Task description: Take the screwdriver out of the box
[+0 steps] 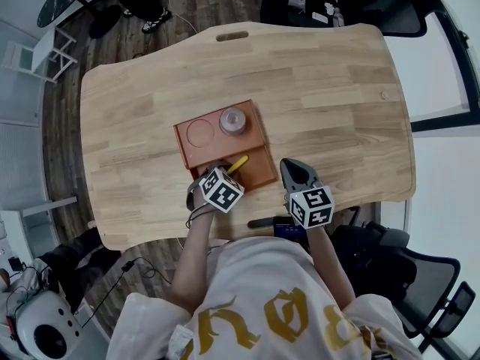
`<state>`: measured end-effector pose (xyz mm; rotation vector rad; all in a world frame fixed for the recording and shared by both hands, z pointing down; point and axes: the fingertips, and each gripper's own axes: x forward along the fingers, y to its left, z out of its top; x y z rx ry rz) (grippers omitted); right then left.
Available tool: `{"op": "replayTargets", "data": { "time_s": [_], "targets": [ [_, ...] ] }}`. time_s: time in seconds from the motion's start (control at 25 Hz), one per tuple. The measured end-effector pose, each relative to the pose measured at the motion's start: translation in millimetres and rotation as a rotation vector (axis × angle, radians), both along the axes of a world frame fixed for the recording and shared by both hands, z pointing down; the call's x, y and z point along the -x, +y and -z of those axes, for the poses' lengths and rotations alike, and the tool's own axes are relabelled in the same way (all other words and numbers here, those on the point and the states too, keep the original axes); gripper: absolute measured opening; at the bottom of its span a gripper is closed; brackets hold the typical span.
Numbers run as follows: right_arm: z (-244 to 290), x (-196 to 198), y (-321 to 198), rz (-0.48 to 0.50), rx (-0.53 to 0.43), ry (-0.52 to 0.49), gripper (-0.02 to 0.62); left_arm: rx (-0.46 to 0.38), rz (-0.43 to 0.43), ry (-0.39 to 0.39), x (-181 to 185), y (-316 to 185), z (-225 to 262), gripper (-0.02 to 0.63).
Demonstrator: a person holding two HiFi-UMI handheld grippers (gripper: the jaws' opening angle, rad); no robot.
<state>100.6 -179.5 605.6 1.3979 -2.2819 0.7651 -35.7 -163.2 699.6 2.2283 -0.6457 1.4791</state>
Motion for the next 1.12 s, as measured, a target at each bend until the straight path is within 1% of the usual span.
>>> {"op": "replayTargets", "data": {
  "time_s": [0.28,0.48,0.6,0.8,0.88,1.0,1.12],
  "targets": [
    [1,-2,5,0.006,0.002,-0.001,0.012,-0.014,-0.026,-0.014,-1,9,1,0.077],
    [5,1,6,0.01,-0.006,-0.01,0.011,-0.051,-0.016,0.003,-1,9,11,0.077],
    [11,6,6,0.017,-0.017,-0.022,0.011,-0.077,-0.009,0.027,-1,9,21,0.077],
    [20,11,8,0.027,-0.034,-0.026,0.011,-0.118,0.022,0.106,-2,9,40,0.077],
    [23,13,9,0.029,-0.04,-0.025,0.011,-0.12,0.041,0.14,-1,10,47,0.077],
    [28,19,10,0.03,-0.052,-0.037,0.011,-0.114,0.102,0.231,-2,9,62,0.077],
    [35,26,10,0.038,-0.069,-0.045,0.011,-0.146,0.152,0.305,0,2,75,0.077]
  ]
}}
